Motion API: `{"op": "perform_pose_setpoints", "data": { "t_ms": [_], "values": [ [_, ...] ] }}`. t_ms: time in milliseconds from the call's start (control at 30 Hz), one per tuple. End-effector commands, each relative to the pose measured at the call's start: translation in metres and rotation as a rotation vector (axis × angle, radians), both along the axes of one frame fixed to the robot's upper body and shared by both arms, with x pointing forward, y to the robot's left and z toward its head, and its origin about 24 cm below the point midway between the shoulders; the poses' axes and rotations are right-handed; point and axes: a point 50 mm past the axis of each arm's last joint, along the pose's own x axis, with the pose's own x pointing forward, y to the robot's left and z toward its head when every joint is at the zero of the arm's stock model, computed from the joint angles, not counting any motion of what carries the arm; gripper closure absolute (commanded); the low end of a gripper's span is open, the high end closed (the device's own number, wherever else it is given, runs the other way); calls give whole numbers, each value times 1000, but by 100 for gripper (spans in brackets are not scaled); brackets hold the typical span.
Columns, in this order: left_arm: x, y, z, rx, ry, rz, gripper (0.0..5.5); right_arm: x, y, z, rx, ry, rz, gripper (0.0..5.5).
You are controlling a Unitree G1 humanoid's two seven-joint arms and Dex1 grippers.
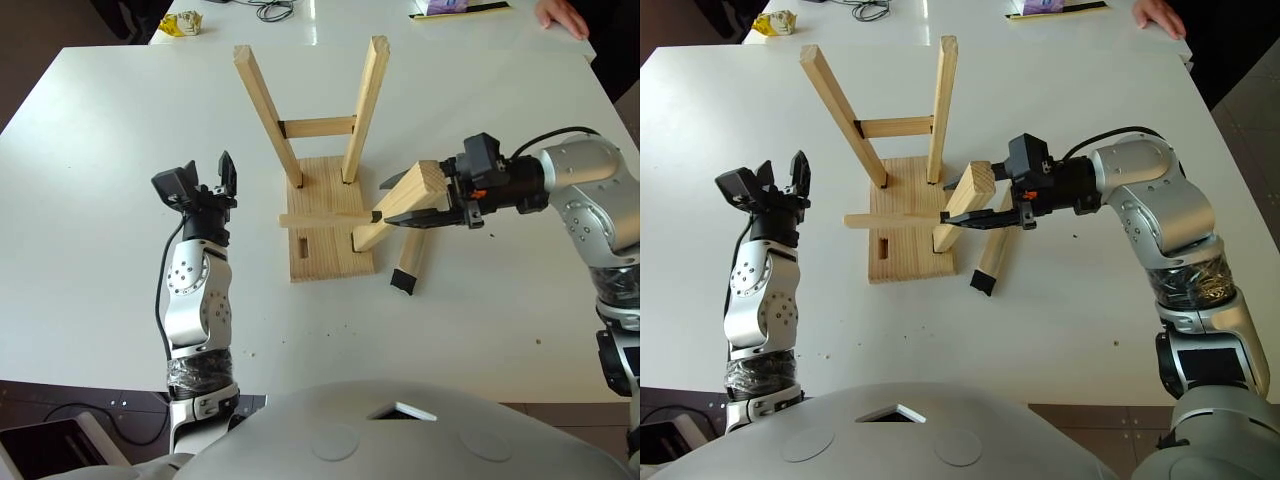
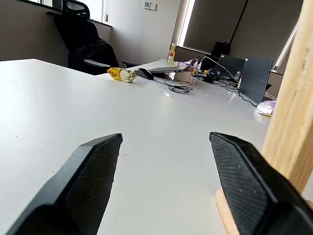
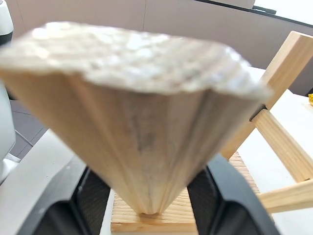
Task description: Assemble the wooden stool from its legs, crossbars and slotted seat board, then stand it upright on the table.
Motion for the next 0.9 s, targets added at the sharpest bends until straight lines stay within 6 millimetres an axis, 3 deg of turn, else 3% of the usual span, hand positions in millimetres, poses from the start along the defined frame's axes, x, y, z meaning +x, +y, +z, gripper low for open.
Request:
{"op": "perform_pose_setpoints", "data": {
  "t_ms": [33,333,433,700,900],
  "values": [
    [-1,-2,2,20,-3,0,221,-12,0,-42,-172,153,-45,346],
    [-1,-11,-1,4,-8,-18,221,22,7,-33,-265,210,-39,346],
    [-1,-15,-3,-2,-7,-37,221,29,9,-39,-310,213,-27,346],
    [-3,-16,-6,0,1,-38,221,10,15,-60,-345,205,-16,346],
    [-12,-10,-7,1,5,-14,221,8,-4,-40,-320,196,-85,346]
  ]
}}
